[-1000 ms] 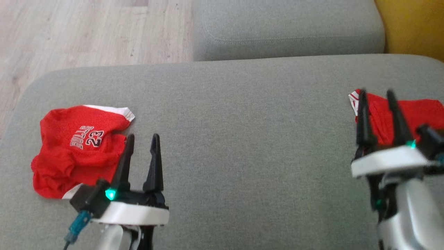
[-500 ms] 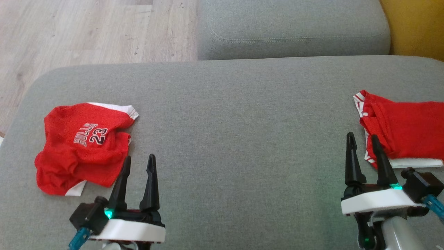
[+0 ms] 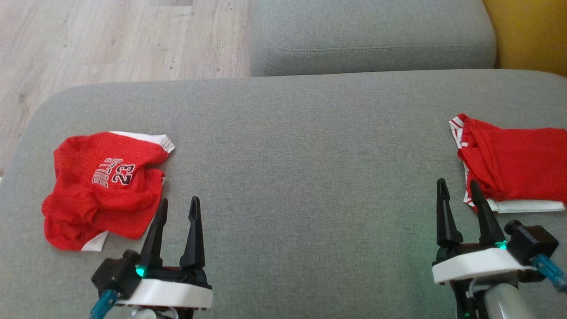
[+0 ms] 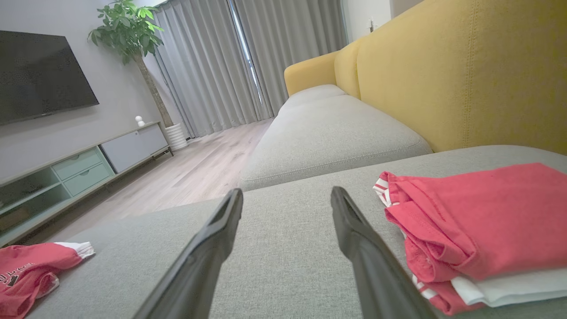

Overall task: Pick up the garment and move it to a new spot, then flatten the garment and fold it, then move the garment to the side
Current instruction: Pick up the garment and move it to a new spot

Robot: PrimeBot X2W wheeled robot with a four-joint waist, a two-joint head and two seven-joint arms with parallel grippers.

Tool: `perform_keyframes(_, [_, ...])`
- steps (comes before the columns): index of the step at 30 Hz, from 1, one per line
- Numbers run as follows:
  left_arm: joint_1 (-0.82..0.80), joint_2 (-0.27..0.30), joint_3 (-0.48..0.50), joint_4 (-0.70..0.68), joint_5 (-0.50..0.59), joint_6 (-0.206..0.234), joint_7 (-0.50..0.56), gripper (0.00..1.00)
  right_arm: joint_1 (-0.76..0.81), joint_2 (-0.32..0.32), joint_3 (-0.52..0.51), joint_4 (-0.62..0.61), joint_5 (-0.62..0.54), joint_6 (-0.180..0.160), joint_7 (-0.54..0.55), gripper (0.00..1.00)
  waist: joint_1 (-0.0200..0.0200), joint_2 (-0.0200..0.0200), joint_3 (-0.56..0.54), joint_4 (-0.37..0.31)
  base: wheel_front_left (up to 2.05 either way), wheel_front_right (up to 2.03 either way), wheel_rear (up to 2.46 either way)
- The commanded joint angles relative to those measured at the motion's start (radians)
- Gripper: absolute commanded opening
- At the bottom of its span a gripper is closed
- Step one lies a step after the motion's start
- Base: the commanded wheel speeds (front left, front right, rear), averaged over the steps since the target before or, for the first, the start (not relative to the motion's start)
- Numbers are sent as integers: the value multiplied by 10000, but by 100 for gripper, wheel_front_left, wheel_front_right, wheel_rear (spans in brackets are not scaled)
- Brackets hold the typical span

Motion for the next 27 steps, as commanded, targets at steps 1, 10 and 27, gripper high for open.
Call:
perform_keyframes(1, [-405,-20,440,-281,141,-57,-53,100,-279,-40,294,-285,-122,-7,-107,100,0,-1,15,-4,0,0,0])
perform_keyframes(10, [-479,-40,744,-231,269,-58,-53,100,-287,-40,696,-177,-541,-7,-108,100,0,-1,-47,562,0,0,0])
perform_keyframes(27, [-268,29,1256,-122,522,-58,-53,100,-98,-39,1511,-117,-99,-7,-108,100,0,-1,-369,3136,0,0,0])
